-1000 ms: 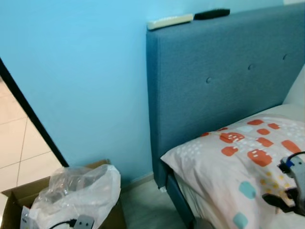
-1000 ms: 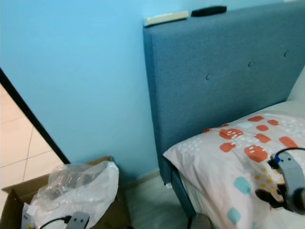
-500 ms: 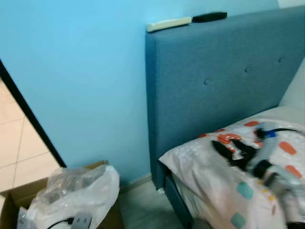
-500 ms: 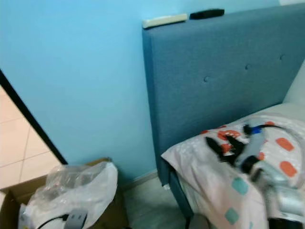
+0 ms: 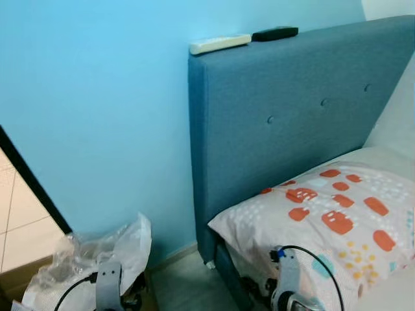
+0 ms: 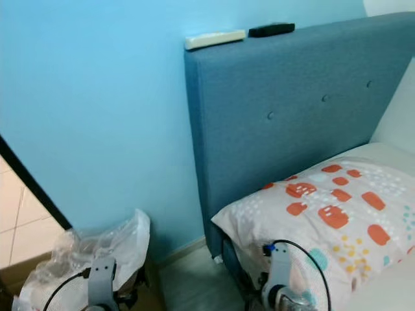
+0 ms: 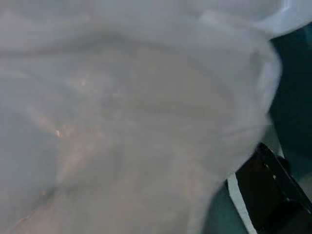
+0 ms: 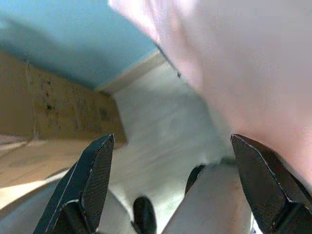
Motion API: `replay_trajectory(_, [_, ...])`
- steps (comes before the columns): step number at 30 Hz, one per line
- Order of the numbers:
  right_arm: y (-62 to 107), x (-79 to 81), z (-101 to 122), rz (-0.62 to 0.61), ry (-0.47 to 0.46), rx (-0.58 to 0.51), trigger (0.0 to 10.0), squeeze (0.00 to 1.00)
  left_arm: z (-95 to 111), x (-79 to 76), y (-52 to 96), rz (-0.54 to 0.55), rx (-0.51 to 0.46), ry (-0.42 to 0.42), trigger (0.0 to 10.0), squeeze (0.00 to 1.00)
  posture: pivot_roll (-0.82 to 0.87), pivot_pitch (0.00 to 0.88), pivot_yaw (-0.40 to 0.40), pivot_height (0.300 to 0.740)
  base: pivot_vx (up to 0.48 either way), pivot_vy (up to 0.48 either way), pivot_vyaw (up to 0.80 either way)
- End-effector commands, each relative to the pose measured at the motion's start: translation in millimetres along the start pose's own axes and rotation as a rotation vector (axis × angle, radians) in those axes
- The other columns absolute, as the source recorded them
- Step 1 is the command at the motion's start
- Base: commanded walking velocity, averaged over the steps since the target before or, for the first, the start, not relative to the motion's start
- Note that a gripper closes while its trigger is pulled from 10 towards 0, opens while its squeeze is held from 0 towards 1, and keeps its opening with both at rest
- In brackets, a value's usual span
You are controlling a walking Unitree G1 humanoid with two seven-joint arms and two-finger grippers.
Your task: Clean up the room
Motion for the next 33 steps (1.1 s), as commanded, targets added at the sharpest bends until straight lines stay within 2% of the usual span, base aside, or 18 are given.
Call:
replay_trajectory(1, [-2.8, 5.7, -12.6, 0.010, 0.029, 0.031, 10.0, 0.00, -7.7, 9.5, 2.2, 0.025, 0.028, -0.002, 10.0, 0.00, -0.10, 0.000, 0.027, 0.658, 0.000, 0.000, 0.00])
replay_trajectory(7, [-5.7, 11.2, -20.4, 0.029, 0.051, 0.049, 10.0, 0.00, -8.6, 6.8, 2.0, 0.014, 0.033, 0.012, 10.0, 0.00, -0.10, 0.000, 0.029, 0.672, 0.000, 0.000, 0.00])
replay_trajectory(8, [-7.3, 12.8, -22.8, 0.031, 0.061, 0.053, 10.0, 0.00, -9.9, -1.0, 1.5, -0.027, 0.042, 0.026, 10.0, 0.00, -0.10, 0.000, 0.030, 0.676, 0.000, 0.000, 0.00])
replay_trajectory(9, [-8.5, 14.6, -25.1, 0.034, 0.078, 0.061, 10.0, 0.00, -14.5, -10.1, 1.9, -0.077, 0.064, 0.001, 10.0, 0.00, -0.10, 0.000, 0.031, 0.681, 0.000, 0.000, 0.00])
replay_trajectory(10, [-8.5, 14.6, -25.1, 0.034, 0.078, 0.061, 10.0, 0.00, -14.5, -10.1, 1.9, -0.077, 0.064, 0.001, 10.0, 0.00, -0.10, 0.000, 0.031, 0.681, 0.000, 0.000, 0.00])
replay_trajectory(11, [-9.7, 16.2, -26.9, 0.036, 0.096, 0.065, 10.0, 0.00, -23.9, -16.8, 3.7, -0.118, 0.106, -0.043, 10.0, 0.00, -0.10, 0.000, 0.034, 0.685, 0.000, 0.000, 0.00])
replay_trajectory(12, [-9.7, 16.2, -26.9, 0.036, 0.096, 0.065, 10.0, 0.00, -23.9, -16.8, 3.7, -0.118, 0.106, -0.043, 10.0, 0.00, -0.10, 0.000, 0.034, 0.685, 0.000, 0.000, 0.00])
replay_trajectory(14, [-10.6, 17.6, -28.1, 0.039, 0.113, 0.066, 10.0, 0.00, -50.2, -20.7, 10.5, -0.154, 0.221, -0.138, 10.0, 0.00, -0.10, 0.000, 0.035, 0.694, 0.000, 0.000, 0.00])
replay_trajectory(15, [-10.7, 17.7, -28.0, 0.039, 0.115, 0.064, 10.0, 0.00, -64.1, -17.5, 14.8, -0.152, 0.282, -0.218, 10.0, 0.00, -0.11, 0.000, 0.036, 0.699, 0.000, 0.000, 0.00])
replay_trajectory(16, [-10.7, 17.7, -28.0, 0.039, 0.115, 0.064, 10.0, 0.00, -64.1, -17.5, 14.8, -0.152, 0.282, -0.218, 10.0, 0.00, -0.11, 0.000, 0.036, 0.699, 0.000, 0.000, 0.00])
replay_trajectory(17, [-10.7, 17.7, -27.3, 0.040, 0.106, 0.058, 10.0, 0.00, -75.3, -11.4, 18.9, -0.136, 0.330, -0.293, 10.0, 0.00, -0.11, 0.000, 0.037, 0.703, 0.000, 0.000, 0.00])
replay_trajectory(18, [-10.7, 17.4, -26.1, 0.042, 0.098, 0.052, 10.0, 0.00, -84.5, -5.8, 22.7, -0.111, 0.366, -0.306, 10.0, 0.00, -0.11, 0.000, 0.037, 0.708, 0.000, 0.000, 0.00])
replay_trajectory(22, [-10.6, 16.9, -24.2, 0.045, 0.093, 0.044, 10.0, 0.00, -95.6, 0.2, 27.8, -0.084, 0.406, -0.299, 10.0, 0.00, -0.11, 0.000, 0.034, 0.717, 0.000, 0.000, 0.00])
replay_trajectory(27, [-9.4, 11.2, -29.9, 0.015, 0.102, 0.063, 10.0, 0.00, -98.0, 1.4, 29.0, -0.068, 0.407, -0.259, 10.0, 0.00, -0.10, 0.000, 0.027, 0.726, 0.000, 0.000, 0.00])
replay_trajectory(33, [-6.1, 2.0, -44.2, -0.042, 0.129, 0.119, 10.0, 0.00, -97.3, 0.7, 28.7, -0.070, 0.402, -0.247, 10.0, 0.00, -0.10, 0.000, 0.026, 0.726, -0.391, 0.000, 0.00])
Point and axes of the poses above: a point about 5 cm out from each wrist's last joint towards the gripper, its own y axis pointing back from the gripper into the wrist, its own z axis along the axis of the wrist's last joint, x = y × z, the point moved 4 cm from there along -y, pointing out of the wrist towards the gripper, and after that the axes turned 10 degrees about -y, right-handed, at the moved point
